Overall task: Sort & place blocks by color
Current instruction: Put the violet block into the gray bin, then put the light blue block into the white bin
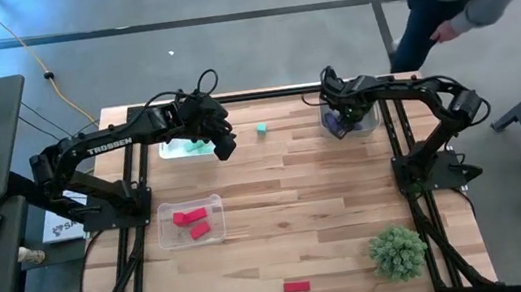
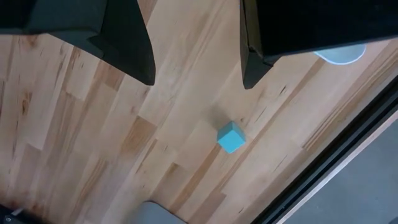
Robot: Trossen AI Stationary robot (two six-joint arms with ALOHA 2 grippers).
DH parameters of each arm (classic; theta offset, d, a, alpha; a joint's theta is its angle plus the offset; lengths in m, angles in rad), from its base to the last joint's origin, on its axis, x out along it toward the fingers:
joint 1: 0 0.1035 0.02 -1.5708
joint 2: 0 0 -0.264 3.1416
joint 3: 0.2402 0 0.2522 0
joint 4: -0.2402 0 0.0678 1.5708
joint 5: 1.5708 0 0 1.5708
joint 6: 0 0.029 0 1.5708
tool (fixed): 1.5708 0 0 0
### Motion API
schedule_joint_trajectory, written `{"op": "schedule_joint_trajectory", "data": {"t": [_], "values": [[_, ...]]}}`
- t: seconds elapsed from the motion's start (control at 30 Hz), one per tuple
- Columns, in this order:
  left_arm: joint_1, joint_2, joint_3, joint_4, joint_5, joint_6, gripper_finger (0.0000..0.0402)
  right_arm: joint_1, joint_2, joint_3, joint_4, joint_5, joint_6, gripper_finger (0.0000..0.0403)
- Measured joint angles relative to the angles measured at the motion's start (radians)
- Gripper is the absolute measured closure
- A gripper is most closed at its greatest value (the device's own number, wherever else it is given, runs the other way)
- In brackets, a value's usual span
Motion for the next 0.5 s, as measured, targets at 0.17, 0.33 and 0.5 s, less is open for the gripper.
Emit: {"op": "schedule_joint_trajectory", "data": {"t": [0.17, 0.33, 0.5], "values": [[0.000, 0.000, 0.000, -0.001, 0.000, 0.000, 0.0257, 0.001, -0.001, 0.062, -0.037, -0.001, 0.000, 0.0238], [0.007, 0.000, 0.000, -0.001, 0.002, -0.001, 0.0250, 0.001, -0.001, 0.125, -0.099, 0.001, 0.014, 0.0238], [0.034, 0.000, 0.000, -0.001, 0.004, -0.054, 0.0230, 0.001, -0.001, 0.198, -0.178, -0.011, 0.074, 0.0238]]}}
